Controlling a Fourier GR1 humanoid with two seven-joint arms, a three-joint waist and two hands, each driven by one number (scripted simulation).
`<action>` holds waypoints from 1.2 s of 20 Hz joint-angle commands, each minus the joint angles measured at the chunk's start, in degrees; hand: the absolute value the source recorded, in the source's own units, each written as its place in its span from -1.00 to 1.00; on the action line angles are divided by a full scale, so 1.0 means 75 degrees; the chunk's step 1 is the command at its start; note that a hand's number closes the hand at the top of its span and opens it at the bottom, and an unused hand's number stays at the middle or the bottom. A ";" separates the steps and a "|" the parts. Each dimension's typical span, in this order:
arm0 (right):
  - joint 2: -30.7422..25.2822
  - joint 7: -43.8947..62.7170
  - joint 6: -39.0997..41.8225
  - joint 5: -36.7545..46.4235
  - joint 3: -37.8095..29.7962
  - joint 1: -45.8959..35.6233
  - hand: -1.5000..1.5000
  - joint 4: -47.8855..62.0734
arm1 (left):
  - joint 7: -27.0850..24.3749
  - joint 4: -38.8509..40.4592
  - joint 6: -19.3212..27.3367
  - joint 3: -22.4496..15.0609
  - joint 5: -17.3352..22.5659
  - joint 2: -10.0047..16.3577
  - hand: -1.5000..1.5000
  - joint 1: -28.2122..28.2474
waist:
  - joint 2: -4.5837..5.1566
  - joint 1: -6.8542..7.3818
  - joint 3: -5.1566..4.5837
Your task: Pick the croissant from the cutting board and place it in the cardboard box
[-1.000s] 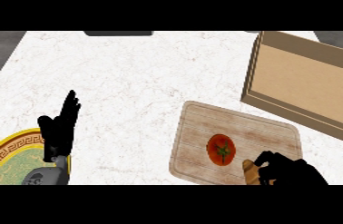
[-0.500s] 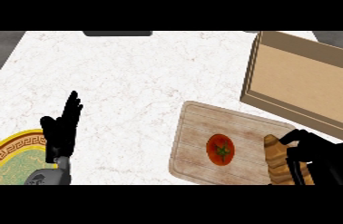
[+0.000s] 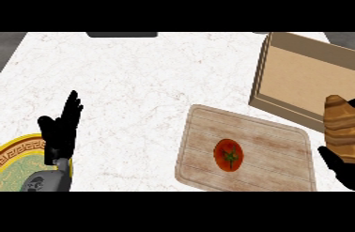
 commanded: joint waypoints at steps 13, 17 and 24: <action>-0.0910 -0.3283 -0.1998 -0.0884 -0.1746 -0.2026 1.00 0.5595 | 0.0092 0.0082 -0.0142 0.0044 -0.0119 -0.0089 0.00 -0.0249 | 0.0062 0.0191 0.0009; -0.1085 -0.3729 -0.2611 -0.0728 -0.1645 -0.3264 1.00 0.7601 | 0.0024 -0.0181 -0.0107 -0.0108 -0.0219 -0.0230 0.00 0.0078 | 0.0070 0.0296 0.0009; -0.1387 -0.4358 -0.3325 -0.0457 -0.1978 -0.3869 -1.00 1.0454 | -0.0223 0.0477 -0.0218 0.0050 -0.0183 -0.0259 0.00 -0.0352 | 0.0097 0.0275 0.0008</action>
